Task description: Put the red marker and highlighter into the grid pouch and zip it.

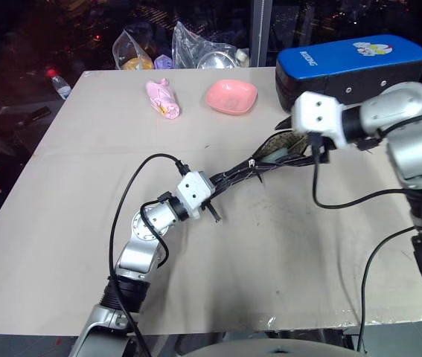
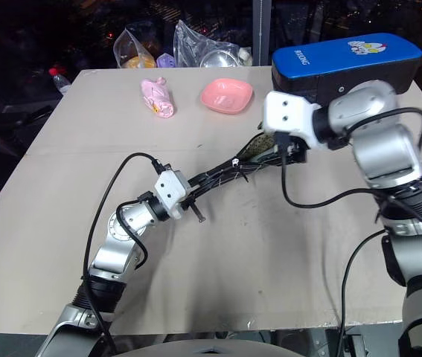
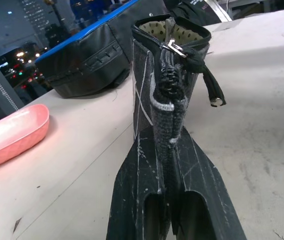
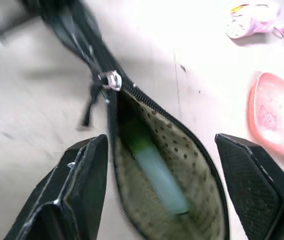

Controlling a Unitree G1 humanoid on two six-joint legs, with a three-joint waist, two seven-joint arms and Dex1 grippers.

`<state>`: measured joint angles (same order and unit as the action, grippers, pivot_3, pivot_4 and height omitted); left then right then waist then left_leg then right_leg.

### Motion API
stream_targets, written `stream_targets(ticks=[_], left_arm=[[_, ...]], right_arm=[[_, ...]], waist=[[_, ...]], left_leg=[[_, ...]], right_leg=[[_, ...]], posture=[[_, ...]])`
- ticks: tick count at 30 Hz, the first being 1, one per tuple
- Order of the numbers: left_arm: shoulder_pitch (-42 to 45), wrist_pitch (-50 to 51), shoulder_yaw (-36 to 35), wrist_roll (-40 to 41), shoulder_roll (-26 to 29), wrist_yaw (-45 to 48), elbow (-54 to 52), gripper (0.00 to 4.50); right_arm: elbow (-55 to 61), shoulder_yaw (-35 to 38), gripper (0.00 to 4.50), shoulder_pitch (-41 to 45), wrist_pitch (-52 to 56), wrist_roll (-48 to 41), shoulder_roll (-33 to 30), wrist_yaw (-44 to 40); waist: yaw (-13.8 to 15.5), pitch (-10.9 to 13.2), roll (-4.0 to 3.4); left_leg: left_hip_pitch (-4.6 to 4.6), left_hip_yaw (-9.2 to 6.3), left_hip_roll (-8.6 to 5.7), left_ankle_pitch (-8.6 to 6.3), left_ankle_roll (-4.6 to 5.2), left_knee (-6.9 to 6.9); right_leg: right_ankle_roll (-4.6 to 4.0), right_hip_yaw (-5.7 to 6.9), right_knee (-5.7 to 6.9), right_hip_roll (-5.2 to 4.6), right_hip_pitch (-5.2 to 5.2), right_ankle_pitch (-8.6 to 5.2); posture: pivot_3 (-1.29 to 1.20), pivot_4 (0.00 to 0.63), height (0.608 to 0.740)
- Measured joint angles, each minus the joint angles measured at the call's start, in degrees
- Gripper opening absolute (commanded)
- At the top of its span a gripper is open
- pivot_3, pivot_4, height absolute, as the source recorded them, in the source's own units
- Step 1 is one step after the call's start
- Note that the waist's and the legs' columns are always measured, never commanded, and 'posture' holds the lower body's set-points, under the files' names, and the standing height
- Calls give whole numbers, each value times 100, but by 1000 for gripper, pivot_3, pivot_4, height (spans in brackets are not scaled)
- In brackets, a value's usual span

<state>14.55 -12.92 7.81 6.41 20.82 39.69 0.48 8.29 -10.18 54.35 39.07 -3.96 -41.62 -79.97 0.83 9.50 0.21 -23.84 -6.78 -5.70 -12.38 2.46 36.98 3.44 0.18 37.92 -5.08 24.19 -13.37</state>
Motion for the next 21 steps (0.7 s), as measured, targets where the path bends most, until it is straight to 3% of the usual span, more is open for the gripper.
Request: stream_targets(ticks=[4, 8, 17, 21], left_arm=[[-2, 19, -4, -1, -22, -10, -5, 0], [4, 28, 0, -1, -39, -13, 5, 0], [51, 22, 4, -2, -55, 5, 32, 0], [39, 22, 0, -2, -55, 2, 31, 0]], right_arm=[[1003, 586, 3487, -574, 1744, -1322, -215, -121], [1542, 752, 3487, -1731, 2867, -2079, 194, 477], [779, 606, 3487, -1952, 3211, -2089, 1650, 2634], [642, 704, 3487, -1799, 3278, -2240, 1886, 3000]], waist=[[-8, -2, 1], [0, -5, 7], [-9, -5, 7], [-8, -6, 7]], left_leg=[[0, -7, 2, -11, 17, -2], [-2, -10, 1, -11, 19, 6], [-1, -6, 0, 2, -2, 13], [-1, -7, -1, 2, -2, 12]], right_leg=[[0, 1, -1, -2, -2, 0], [-1, 3, 2, -4, -5, 0], [-1, 1, 4, 2, -6, 1], [0, 2, 2, 2, -6, 2]], posture=[[0, 150, 734], [0, 150, 734], [0, 150, 734], [0, 150, 734]])
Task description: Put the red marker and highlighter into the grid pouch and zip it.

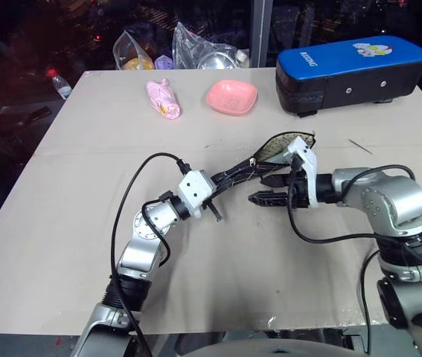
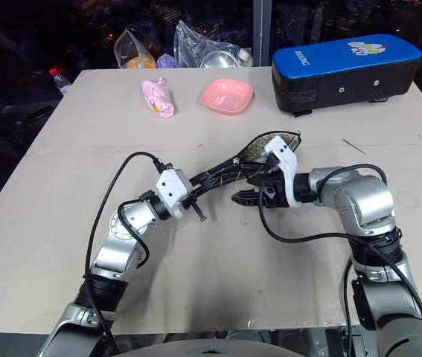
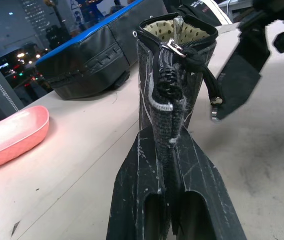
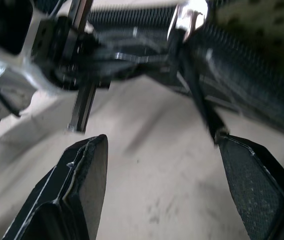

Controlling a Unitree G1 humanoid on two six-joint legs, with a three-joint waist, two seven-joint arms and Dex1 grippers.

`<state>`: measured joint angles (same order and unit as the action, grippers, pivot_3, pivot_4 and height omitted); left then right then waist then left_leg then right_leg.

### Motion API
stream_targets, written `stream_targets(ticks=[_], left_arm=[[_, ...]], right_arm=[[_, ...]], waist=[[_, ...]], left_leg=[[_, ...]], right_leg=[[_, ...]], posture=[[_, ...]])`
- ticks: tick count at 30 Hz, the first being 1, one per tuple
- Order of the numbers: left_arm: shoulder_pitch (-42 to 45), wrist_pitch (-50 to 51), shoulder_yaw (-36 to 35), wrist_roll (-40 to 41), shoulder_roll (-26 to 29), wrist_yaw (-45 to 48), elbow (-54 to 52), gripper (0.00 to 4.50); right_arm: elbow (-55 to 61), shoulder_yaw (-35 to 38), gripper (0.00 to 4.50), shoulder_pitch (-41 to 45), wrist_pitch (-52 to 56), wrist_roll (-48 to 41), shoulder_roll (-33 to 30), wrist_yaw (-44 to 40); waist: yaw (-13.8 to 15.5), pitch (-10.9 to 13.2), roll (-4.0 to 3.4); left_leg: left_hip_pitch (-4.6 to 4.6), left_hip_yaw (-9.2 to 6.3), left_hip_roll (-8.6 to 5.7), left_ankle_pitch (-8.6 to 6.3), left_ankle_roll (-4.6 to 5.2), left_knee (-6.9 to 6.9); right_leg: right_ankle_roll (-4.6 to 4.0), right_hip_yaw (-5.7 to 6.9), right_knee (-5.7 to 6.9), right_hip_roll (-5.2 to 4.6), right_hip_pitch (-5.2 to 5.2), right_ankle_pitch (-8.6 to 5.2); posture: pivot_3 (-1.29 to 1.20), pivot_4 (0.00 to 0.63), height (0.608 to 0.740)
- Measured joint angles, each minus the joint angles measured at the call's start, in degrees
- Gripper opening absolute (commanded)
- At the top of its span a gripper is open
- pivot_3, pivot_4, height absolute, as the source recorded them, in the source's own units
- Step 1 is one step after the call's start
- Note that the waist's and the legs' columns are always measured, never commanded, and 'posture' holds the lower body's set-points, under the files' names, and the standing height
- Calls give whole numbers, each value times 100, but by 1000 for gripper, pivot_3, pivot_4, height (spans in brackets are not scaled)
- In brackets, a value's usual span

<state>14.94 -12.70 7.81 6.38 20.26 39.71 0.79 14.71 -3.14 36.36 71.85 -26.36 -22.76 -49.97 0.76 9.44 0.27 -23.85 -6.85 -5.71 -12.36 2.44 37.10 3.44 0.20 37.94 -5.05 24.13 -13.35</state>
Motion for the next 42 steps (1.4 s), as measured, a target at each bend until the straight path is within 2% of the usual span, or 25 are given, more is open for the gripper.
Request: stream_targets(ticks=[3, 6, 11, 26, 27, 42], left_arm=[[-23, 0, 1, -2, -21, -10, -6, 0], [-63, 0, -2, -2, -27, -25, -27, 0], [-71, -1, -1, -2, -32, -71, -30, 0], [-60, -6, -5, -4, 15, -76, -29, 0], [-58, -6, -5, -4, 16, -76, -29, 0], [-59, -14, -5, -12, 7, -125, -27, 0]], right_arm=[[-140, 182, 3487, 110, 67, -154, 291, 299], [-219, 259, 2751, 147, 121, -344, 499, 516], [-227, 369, 478, 308, 172, -576, 501, 686], [-225, 368, 478, 138, 131, -813, 254, 911], [-225, 368, 232, 124, 106, -817, 257, 929], [-219, 425, 232, 107, 34, -1171, 211, 1051]], waist=[[-10, 0, 0], [-17, 0, 0], [-16, -1, -1], [-22, -1, -1], [-27, -1, -1], [-19, -1, -1]], left_leg=[[1, -2, 1, 0, 1, -1], [2, -1, 1, -1, 1, -2], [2, -2, 1, -10, 17, -2], [2, -1, 1, -11, 19, -2], [2, -1, 1, -11, 19, -2], [2, -1, 1, -12, 21, -2]], right_leg=[[0, 0, 2, 2, 1, 0], [0, -1, 2, 2, 1, 0], [0, 1, 2, 3, 0, 0], [0, 0, 2, 3, 1, 0], [0, 1, 2, 2, 1, 0], [0, 1, 1, 2, 0, 0]], posture=[[0, 150, 734], [0, 150, 734], [0, 150, 734], [0, 150, 734], [0, 150, 734], [0, 150, 734]])
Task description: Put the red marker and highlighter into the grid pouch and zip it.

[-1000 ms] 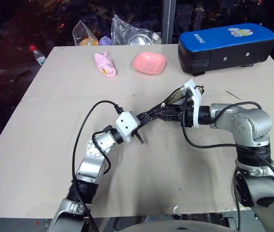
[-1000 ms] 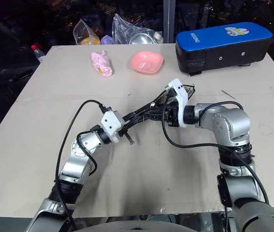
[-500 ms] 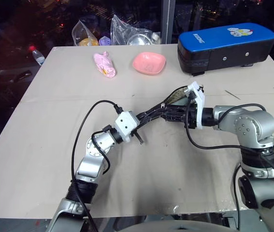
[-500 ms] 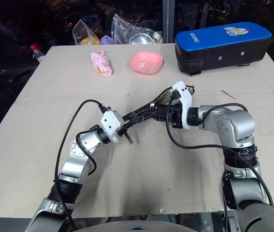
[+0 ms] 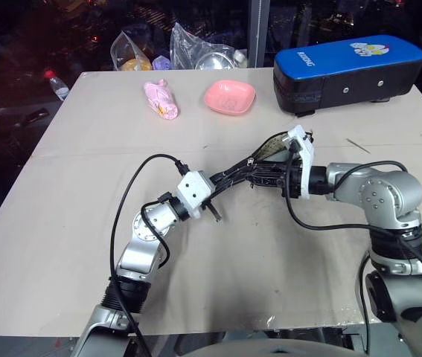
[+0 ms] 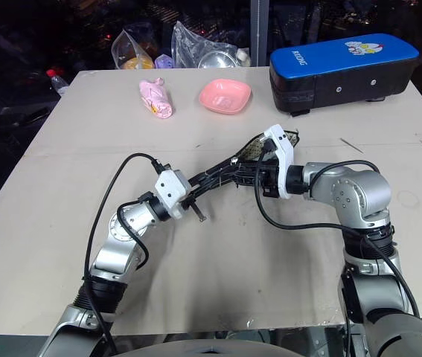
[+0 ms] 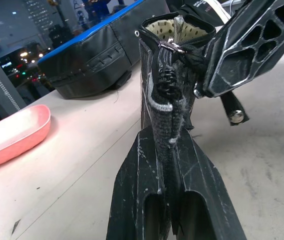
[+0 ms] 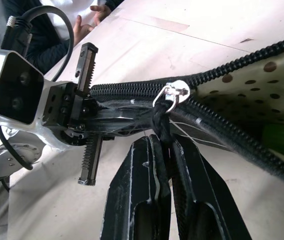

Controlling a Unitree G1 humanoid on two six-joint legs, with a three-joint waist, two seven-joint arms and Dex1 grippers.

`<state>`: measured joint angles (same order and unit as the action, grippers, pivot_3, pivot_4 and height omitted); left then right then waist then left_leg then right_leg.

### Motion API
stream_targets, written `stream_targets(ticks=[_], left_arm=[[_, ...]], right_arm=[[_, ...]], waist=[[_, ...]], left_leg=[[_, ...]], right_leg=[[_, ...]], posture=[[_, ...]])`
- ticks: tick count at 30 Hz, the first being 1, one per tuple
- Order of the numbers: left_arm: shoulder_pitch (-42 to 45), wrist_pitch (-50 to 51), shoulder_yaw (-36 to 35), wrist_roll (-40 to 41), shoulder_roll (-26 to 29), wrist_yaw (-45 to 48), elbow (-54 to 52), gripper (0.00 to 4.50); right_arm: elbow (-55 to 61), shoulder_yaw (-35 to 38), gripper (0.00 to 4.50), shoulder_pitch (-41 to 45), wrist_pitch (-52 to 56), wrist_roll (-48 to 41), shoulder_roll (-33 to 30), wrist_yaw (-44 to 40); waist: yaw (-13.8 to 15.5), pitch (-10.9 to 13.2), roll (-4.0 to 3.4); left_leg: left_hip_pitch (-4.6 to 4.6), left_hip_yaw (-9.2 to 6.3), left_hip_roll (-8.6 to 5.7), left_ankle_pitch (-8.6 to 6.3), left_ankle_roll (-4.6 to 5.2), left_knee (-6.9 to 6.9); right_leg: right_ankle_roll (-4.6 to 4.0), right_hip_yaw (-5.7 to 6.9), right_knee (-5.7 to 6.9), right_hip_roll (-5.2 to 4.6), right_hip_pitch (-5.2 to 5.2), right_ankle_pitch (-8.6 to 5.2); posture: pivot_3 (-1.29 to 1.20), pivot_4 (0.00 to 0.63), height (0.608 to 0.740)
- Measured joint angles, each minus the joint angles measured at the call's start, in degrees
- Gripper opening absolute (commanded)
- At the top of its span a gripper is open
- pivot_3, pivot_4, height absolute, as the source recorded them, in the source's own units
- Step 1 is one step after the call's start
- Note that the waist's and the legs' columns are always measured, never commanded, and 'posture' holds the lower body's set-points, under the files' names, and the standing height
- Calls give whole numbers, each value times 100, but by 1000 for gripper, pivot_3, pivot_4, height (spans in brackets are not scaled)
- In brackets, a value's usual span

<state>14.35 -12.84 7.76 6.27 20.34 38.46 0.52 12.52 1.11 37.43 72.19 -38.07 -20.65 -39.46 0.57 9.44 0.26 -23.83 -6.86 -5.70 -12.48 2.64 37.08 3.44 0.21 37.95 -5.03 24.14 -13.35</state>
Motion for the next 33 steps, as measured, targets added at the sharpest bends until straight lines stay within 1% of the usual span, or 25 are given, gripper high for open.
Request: stream_targets(ticks=[5, 8, 10, 13, 17, 20, 21, 23, 29, 32, 33], left_arm=[[-4, -1, -21, -1, 4, -22, 0, 0], [-10, -1, -39, 0, 4, -29, 0, 0], [-10, -2, -42, -1, 1, -30, 0, 0], [-10, -1, -41, -1, 0, -30, 0, 0], [-10, -1, -41, -1, 0, -30, 0, 0], [-10, 0, -41, -1, 0, -30, 0, 0], [-10, 1, -40, -1, 0, -30, 0, 0], [-11, 1, -41, -1, 0, -32, 0, 0], [-21, 2, -41, -1, -1, -36, -5, 0], [-34, 1, -41, 0, -7, -39, -9, 0], [-44, 1, -41, 0, -8, -41, -11, 0]], right_arm=[[67, 275, 232, -8, 4, -105, -120, 163], [341, 442, 232, -68, 73, -285, -41, 369], [534, 361, 232, -293, 46, -305, 94, 493], [558, 159, 232, -479, -13, -283, 118, 541], [586, 11, 232, -503, -143, -254, 100, 623], [585, -128, 955, -492, -311, -164, 52, 630], [584, -218, 1381, -483, -366, -137, -46, 609], [583, -291, 2396, -483, -402, -60, -165, 614], [548, -352, 2396, -467, -409, -27, -457, 591], [383, -340, 2396, -416, -424, -5, -425, 639], [290, -285, 2396, -380, -440, -12, -263, 702]], waist=[[-6, 0, 0], [-10, 0, 0], [-7, -1, 1], [-9, 0, 1], [-13, 0, 1], [-12, 0, 1], [-9, 0, 1], [-4, 0, 1], [-9, 0, 1], [-12, 0, 1], [-25, 0, 1]], left_leg=[[0, 0, 0, 0, 0, -1], [1, -2, 1, 0, 1, -3], [1, -2, 1, -1, 1, -4], [1, 1, 1, 0, 1, -4], [1, 0, 1, 0, 1, -3], [1, 0, 1, 0, 1, -3], [1, 0, 1, 0, 1, -3], [1, 1, 1, 0, 1, -3], [1, 1, 1, 0, 1, -3], [1, 0, 1, 0, 1, -4], [1, 0, 2, 0, 1, -4]], right_leg=[[0, -1, 0, 0, 0, 0], [0, -1, -1, 0, 0, 0], [0, -1, -1, 0, 0, 0], [0, -2, -1, 0, 0, 0], [0, 1, 0, 1, 0, 0], [0, 3, -1, 1, 0, 0], [0, 5, -1, 1, 0, 0], [0, 11, -2, 1, 0, 0], [0, 11, -2, 0, 0, 0], [0, 11, -2, 1, 0, 0], [0, 9, -1, 1, 0, 0]], posture=[[0, 150, 734], [0, 150, 734], [0, 150, 734], [0, 150, 734], [0, 150, 734], [0, 150, 734], [0, 150, 734], [0, 150, 734], [0, 150, 734], [0, 150, 734], [0, 150, 734]])
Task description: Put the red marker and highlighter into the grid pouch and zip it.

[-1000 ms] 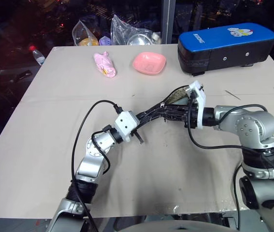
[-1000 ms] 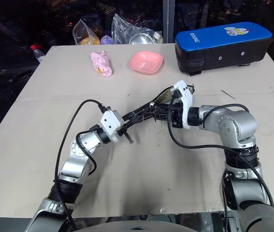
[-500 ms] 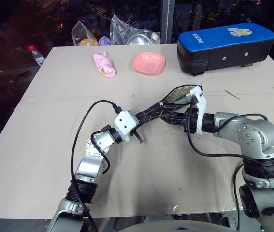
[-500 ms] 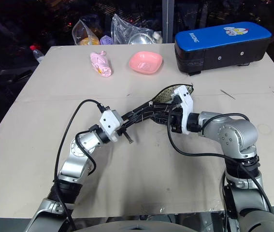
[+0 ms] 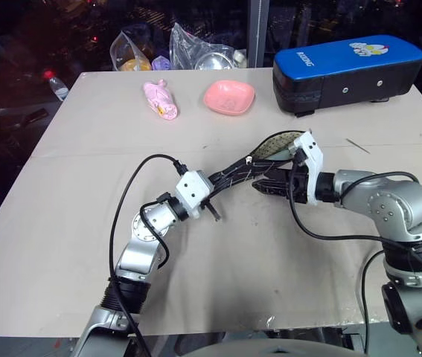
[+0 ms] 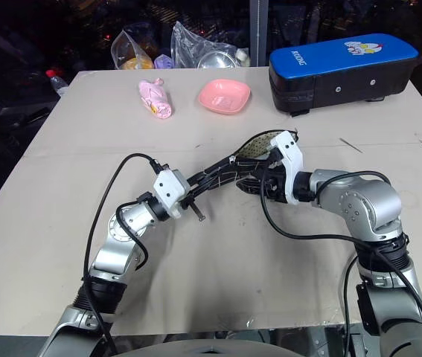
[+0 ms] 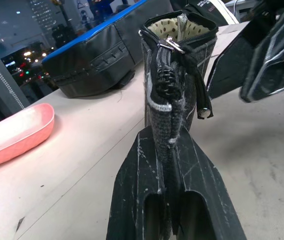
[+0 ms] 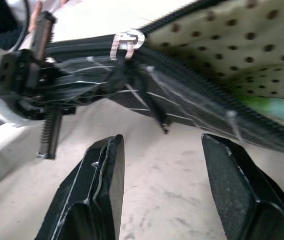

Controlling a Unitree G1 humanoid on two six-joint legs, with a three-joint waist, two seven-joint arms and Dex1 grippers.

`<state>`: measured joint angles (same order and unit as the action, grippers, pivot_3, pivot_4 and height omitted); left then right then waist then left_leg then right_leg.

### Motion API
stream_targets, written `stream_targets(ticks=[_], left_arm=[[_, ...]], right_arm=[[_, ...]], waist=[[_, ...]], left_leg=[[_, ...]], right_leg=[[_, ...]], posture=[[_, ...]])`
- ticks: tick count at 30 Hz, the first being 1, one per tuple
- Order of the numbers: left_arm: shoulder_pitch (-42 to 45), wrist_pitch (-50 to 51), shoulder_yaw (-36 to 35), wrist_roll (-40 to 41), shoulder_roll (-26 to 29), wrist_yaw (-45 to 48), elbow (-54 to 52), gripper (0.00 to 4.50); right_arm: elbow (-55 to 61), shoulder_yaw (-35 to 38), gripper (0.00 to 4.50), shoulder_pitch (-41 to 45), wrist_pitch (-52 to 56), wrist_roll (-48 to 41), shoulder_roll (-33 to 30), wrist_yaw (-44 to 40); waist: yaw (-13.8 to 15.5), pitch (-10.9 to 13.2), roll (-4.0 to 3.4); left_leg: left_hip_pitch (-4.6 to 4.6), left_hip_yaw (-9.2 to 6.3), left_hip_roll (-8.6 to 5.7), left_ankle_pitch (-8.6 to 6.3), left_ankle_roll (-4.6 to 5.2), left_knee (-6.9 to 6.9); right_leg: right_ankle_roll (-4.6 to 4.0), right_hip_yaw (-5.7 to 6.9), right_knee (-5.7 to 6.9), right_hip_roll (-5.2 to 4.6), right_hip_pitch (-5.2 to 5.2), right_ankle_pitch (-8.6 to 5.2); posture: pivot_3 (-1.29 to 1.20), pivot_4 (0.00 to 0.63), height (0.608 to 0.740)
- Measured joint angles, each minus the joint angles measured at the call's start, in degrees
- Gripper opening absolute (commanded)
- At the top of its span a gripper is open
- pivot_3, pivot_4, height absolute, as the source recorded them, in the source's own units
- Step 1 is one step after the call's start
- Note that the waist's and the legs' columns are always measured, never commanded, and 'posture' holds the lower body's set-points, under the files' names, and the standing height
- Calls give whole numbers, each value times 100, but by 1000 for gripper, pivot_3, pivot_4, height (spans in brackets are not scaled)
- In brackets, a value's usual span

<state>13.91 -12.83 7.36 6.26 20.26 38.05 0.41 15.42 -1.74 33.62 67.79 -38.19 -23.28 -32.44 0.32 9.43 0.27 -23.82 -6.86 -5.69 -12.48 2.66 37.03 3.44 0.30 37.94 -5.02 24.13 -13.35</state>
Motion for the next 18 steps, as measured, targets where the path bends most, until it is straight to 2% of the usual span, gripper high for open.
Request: stream_targets(ticks=[7, 8, 10, 11, 12, 13, 18], left_arm=[[-12, -2, 4, -4, -39, -24, -1, 0], [-12, -2, 4, -5, -39, -34, -1, 0], [-13, -4, -1, -6, -38, -42, -1, 0], [-13, -5, -2, -7, -37, -48, 0, 0], [-13, -7, -3, -8, -37, -53, 0, 0], [-12, -8, -4, -9, -36, -57, 1, 0], [-19, -26, -6, -11, -35, -72, 5, 0]], right_arm=[[-156, 40, 2396, 229, -48, -80, 741, 350], [-190, 43, 1890, 229, -49, -75, 821, 440], [-197, 63, 1181, 229, -49, -72, 908, 595], [-196, 83, 564, 228, -49, -69, 950, 683], [-195, 100, 196, 228, -48, -67, 973, 750], [-193, 112, 88, 228, -48, -65, 983, 806], [-37, 378, 88, 227, 141, -111, 1192, 1276]], waist=[[-22, 0, 0], [-25, 0, 0], [-32, 0, 0], [-38, 0, 0], [-41, 0, 0], [-43, 0, 0], [-65, 0, -1]], left_leg=[[0, -3, -1, 0, 0, 0], [0, -3, -1, 0, -1, 0], [0, -4, -1, 0, -1, 0], [0, -4, -1, 1, -1, 0], [0, -4, -1, 1, -1, 0], [0, -4, -1, 1, -1, 0], [0, -5, -1, 1, -1, -2]], right_leg=[[0, -3, 0, 0, -1, 0], [0, -3, 0, 0, 0, 0], [0, -5, 1, 0, 0, 0], [0, -7, 1, 0, 0, 0], [0, -8, 1, 0, 0, 0], [0, -8, 0, 0, 0, 0], [0, -8, 1, 0, 0, 0]], posture=[[0, 150, 734], [0, 150, 734], [0, 150, 734], [0, 150, 734], [0, 150, 734], [0, 150, 734], [0, 150, 734]])
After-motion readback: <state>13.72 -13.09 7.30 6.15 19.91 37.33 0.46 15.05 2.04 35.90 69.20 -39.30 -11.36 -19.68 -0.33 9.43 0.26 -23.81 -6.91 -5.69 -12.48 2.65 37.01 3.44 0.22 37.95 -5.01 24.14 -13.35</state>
